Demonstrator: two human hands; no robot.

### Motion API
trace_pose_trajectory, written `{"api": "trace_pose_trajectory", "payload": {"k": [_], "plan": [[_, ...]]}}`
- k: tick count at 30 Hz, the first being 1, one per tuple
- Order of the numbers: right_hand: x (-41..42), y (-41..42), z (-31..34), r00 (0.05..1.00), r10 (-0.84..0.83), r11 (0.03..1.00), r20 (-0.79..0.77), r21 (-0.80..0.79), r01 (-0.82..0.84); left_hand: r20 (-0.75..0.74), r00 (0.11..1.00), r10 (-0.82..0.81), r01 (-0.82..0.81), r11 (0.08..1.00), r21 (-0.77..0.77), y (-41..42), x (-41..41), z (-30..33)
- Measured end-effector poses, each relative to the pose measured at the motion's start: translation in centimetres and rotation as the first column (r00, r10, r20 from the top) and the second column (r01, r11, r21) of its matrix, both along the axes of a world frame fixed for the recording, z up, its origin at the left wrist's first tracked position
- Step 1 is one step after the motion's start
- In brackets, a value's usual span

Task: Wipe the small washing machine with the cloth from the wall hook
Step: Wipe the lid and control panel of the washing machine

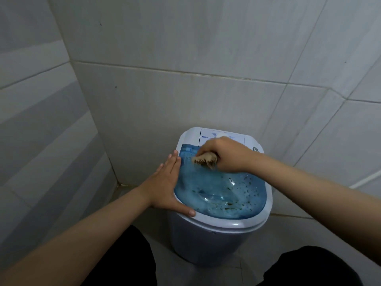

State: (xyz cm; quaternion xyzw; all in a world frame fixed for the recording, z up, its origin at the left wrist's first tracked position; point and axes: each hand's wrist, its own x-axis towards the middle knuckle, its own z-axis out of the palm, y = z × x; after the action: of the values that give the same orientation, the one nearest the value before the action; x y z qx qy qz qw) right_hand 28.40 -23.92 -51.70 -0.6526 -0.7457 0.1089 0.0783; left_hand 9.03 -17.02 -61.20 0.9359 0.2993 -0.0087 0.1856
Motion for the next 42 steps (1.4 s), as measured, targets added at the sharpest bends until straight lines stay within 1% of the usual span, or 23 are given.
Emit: {"api": "trace_pose_trajectory", "payload": {"k": [3,6,10,12,16,22,26,30,33,35,37,39,40,42], "plan": [[0.3,3.8,-1.1,0.996,-0.086,0.992,0.026,0.093,0.083,0.011,1.0,0.003,-0.003,1.0,0.001,0.0,0.0,0.1],[-0.1,6.3,-2.9,0.989,-0.109,0.99,0.102,0.101,0.098,0.021,1.0,0.007,-0.007,1.0,-0.001,0.1,0.1,-0.1],[-1.4,6.7,-4.6,0.936,-0.11,0.99,0.334,0.121,0.073,0.046,0.999,0.01,-0.01,1.0,-0.002,0.2,0.0,-0.3],[-1.7,5.8,-4.7,0.918,-0.094,0.99,0.385,0.135,0.044,0.058,0.998,0.006,-0.006,1.0,0.002,0.3,0.0,-0.4],[-1.3,2.8,-5.5,0.951,-0.025,0.992,0.309,0.127,-0.015,0.049,0.999,0.002,-0.003,1.0,0.014,0.4,0.1,-0.6],[-2.1,-1.1,-5.8,0.943,0.099,0.989,0.317,0.074,-0.129,0.015,1.0,0.005,-0.005,1.0,0.002,0.1,0.0,-0.3],[-2.3,-2.7,-5.5,0.922,0.196,0.972,0.335,0.057,-0.227,0.002,1.0,0.007,-0.007,1.0,0.004,-0.1,-0.1,-0.1],[-2.3,-4.2,-4.7,0.901,0.291,0.953,0.322,-0.018,-0.302,0.002,1.0,0.007,-0.007,1.0,0.008,-0.1,-0.1,0.0],[-1.8,-4.8,-3.8,0.915,0.308,0.951,0.261,-0.083,-0.296,0.007,1.0,0.008,-0.008,1.0,0.003,-0.1,-0.1,0.0],[-1.1,-4.7,-2.7,0.952,0.265,0.958,0.155,-0.158,-0.241,0.016,1.0,0.012,-0.012,1.0,0.001,-0.1,-0.1,-0.1],[0.0,-4.3,-1.4,0.988,0.149,0.971,0.03,-0.196,-0.141,0.027,0.999,0.017,-0.017,1.0,-0.003,-0.1,-0.1,-0.1],[1.4,-3.7,-0.7,1.0,0.009,0.993,-0.023,-0.115,-0.012,0.028,0.999,0.016,-0.016,1.0,-0.001,0.0,-0.1,-0.1],[2.1,-3.3,-0.6,0.998,-0.062,0.997,-0.021,-0.051,0.061,0.026,1.0,0.013,-0.013,1.0,-0.001,0.0,-0.1,-0.1],[3.3,-2.2,-1.1,0.983,-0.181,0.982,0.031,0.062,0.179,0.025,1.0,0.009,-0.009,1.0,-0.008,0.0,-0.2,-0.1]]}}
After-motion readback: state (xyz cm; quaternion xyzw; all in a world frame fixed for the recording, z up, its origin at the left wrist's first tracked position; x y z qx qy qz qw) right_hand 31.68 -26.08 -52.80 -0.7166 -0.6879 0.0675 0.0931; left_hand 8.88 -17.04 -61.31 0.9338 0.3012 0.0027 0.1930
